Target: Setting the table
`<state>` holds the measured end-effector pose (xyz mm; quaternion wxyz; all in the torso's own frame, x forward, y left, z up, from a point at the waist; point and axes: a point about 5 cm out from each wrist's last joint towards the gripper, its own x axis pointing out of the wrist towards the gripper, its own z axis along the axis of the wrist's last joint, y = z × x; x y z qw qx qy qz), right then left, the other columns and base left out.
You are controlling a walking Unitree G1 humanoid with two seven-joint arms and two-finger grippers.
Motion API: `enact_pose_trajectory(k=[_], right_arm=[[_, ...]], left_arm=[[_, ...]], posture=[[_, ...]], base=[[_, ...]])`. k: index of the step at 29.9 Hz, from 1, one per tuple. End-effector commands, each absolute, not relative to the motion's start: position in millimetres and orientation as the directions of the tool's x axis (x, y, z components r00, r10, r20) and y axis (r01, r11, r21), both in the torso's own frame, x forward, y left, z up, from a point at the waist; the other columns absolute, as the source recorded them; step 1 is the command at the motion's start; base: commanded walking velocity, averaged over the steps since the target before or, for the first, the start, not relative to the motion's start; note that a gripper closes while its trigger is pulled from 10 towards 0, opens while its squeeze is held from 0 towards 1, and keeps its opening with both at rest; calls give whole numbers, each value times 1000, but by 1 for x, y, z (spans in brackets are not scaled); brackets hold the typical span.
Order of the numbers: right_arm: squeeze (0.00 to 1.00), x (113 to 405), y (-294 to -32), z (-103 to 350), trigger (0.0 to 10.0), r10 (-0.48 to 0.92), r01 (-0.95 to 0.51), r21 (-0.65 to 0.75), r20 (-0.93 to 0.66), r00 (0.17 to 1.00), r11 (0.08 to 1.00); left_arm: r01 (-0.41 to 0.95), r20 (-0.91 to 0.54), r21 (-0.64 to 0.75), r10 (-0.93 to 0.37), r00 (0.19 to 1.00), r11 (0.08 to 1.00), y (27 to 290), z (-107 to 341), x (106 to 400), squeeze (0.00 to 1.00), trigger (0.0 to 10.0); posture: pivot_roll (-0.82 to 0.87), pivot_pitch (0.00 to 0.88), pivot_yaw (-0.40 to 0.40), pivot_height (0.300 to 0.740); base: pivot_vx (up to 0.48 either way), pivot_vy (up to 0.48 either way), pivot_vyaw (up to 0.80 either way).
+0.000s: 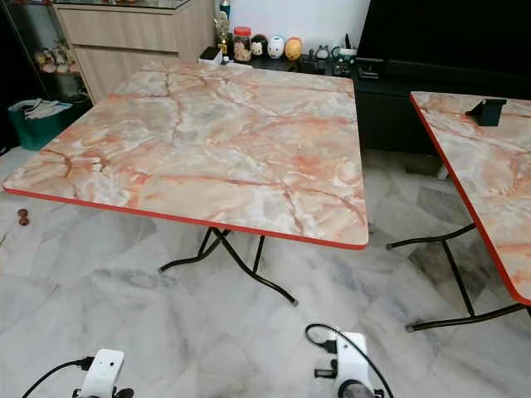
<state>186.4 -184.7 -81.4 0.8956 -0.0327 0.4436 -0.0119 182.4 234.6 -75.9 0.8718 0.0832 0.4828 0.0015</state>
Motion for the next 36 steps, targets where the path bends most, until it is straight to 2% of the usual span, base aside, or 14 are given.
enact_pose_trajectory(k=[1,17,25,28,36], right_arm=[[0,187,-186,-81,10000,-53,-11,-76,-788,613,997],[0,181,-181,-85,10000,-8,-59,-53,-805,593,997],[0,168,-184,-91,10000,-52,8,-57,-834,549,998],[0,163,-185,-94,10000,-76,38,-66,-849,523,997],[0,155,-187,-96,10000,-83,70,-55,-846,526,996]], left_arm=[[58,-846,134,84,526,989,234,-77,181,0,10000],[84,-853,158,93,514,984,235,-77,181,0,10000],[79,-853,157,95,513,984,235,-77,180,0,10000],[81,-853,157,94,513,984,235,-77,180,0,10000],[86,-854,157,91,513,984,234,-78,179,0,10000]], posture=[[35,0,-46,740],[47,0,-47,740],[43,0,-50,740],[39,0,-48,740],[33,0,-45,740]], base=[[0,0,0],[0,0,0],[0,-244,0],[0,-252,-660],[0,-254,-188]])
